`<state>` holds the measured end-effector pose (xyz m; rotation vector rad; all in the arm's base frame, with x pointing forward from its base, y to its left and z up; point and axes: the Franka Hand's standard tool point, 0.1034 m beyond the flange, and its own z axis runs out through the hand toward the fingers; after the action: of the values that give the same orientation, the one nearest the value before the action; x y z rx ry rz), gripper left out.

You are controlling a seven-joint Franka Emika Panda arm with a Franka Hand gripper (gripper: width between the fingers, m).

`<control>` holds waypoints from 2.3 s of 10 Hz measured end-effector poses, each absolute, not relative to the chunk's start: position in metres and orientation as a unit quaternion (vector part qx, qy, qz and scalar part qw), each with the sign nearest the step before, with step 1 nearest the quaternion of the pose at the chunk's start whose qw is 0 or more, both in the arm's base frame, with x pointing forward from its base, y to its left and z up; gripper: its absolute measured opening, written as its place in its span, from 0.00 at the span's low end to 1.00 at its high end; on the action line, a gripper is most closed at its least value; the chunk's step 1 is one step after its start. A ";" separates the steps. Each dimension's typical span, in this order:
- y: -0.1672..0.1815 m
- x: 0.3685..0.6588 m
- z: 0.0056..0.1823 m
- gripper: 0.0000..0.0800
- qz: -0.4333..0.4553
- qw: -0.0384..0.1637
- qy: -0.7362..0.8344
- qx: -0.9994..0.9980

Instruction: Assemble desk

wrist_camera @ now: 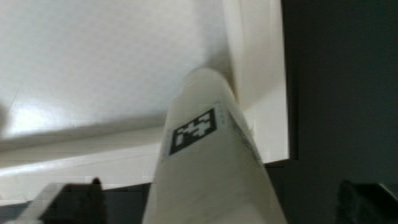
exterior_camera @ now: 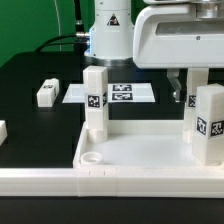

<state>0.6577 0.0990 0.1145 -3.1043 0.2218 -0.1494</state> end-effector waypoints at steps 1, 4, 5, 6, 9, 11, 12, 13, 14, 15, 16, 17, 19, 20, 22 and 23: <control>0.099 0.658 0.115 0.81 -0.049 0.011 0.040 -0.998; 0.095 0.658 0.115 0.66 -0.050 0.001 -0.059 -0.997; 0.095 0.658 0.114 0.49 -0.050 0.001 -0.053 -0.997; 0.095 0.658 0.114 0.49 -0.049 0.001 -0.053 -0.997; 0.095 0.658 0.114 0.36 -0.049 0.002 -0.036 -0.998; 0.095 0.658 0.114 0.36 -0.049 0.007 0.036 -0.998; 0.095 0.659 0.113 0.36 -0.053 0.012 0.102 -0.993; 0.097 0.659 0.113 0.36 -0.054 0.016 0.163 -0.985; 0.098 0.658 0.113 0.36 -0.055 0.018 0.209 -0.976; 0.098 0.658 0.113 0.36 -0.055 0.022 0.274 -0.960; 0.099 0.658 0.112 0.36 -0.053 0.025 0.324 -0.944; 0.099 0.658 0.112 0.36 -0.049 0.027 0.385 -0.921; 0.099 0.658 0.112 0.36 -0.045 0.031 0.453 -0.890; 0.098 0.658 0.112 0.36 -0.043 0.034 0.498 -0.866; 0.099 0.658 0.112 0.36 -0.040 0.037 0.557 -0.829; 0.099 0.658 0.112 0.36 -0.040 0.038 0.572 -0.819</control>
Offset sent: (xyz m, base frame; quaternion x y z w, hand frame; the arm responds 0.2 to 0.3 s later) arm 0.0000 0.0000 0.0000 0.0000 0.0000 -0.1938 0.9810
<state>0.6583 0.0986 0.1123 -2.5122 1.7543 -0.1220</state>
